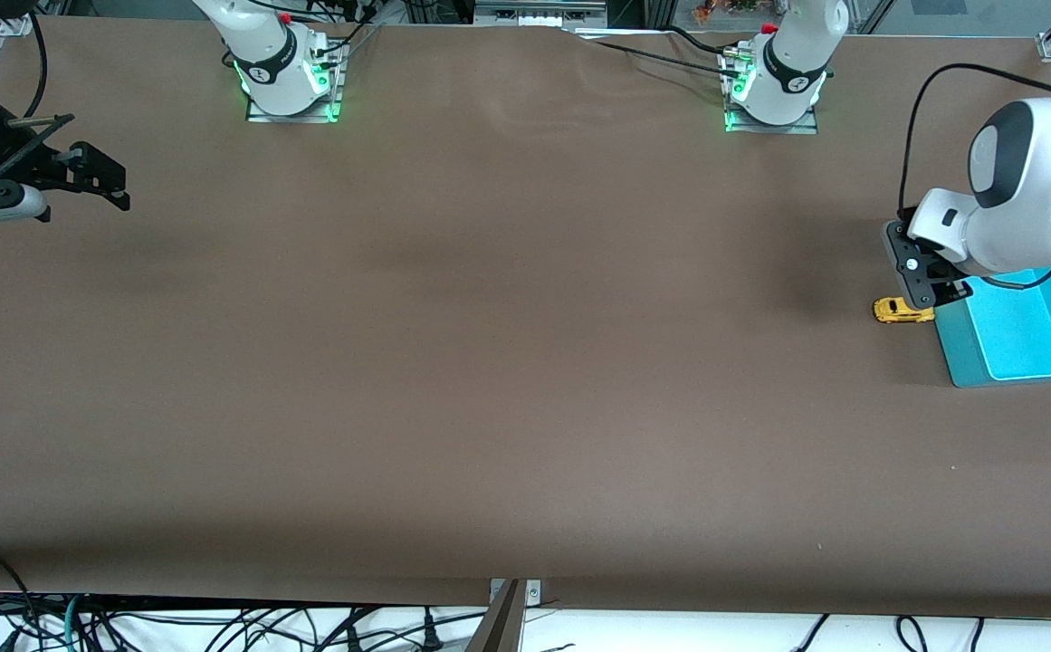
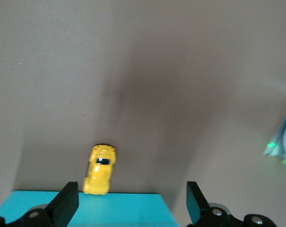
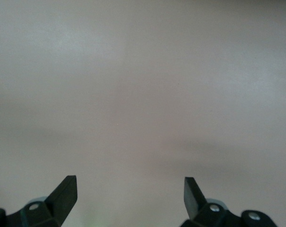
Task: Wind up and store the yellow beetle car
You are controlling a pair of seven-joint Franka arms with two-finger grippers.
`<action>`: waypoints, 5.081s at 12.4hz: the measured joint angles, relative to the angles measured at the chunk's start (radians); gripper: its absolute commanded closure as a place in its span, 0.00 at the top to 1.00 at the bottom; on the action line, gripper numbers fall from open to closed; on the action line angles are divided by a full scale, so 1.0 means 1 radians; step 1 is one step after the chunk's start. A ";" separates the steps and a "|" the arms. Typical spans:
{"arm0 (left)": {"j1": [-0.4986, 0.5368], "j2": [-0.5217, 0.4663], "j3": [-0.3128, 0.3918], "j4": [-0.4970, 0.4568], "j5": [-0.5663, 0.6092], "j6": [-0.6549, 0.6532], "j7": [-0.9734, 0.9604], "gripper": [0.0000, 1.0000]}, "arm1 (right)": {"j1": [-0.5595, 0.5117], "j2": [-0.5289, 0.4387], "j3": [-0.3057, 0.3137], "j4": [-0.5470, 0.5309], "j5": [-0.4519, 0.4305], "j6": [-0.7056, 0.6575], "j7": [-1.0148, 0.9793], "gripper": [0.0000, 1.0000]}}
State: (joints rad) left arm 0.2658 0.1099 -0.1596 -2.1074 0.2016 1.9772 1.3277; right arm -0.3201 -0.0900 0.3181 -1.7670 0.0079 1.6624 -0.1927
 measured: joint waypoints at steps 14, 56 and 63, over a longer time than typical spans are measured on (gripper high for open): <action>0.235 0.242 0.000 -0.178 0.239 0.594 0.217 0.94 | 0.000 0.004 -0.005 0.000 0.000 -0.001 0.000 1.00; 0.654 0.180 -0.363 0.276 0.094 -0.166 0.265 1.00 | -0.001 0.013 -0.019 0.000 0.000 -0.002 0.000 1.00; 0.646 0.173 -0.756 0.522 0.091 -0.458 -0.391 1.00 | -0.001 0.013 -0.030 0.000 0.000 -0.002 0.000 1.00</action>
State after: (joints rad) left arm 0.9120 0.2828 -0.9153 -1.5858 0.2923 1.5188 0.9370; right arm -0.3211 -0.0766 0.2881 -1.7667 0.0081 1.6605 -0.1927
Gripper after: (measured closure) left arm 0.000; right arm 0.000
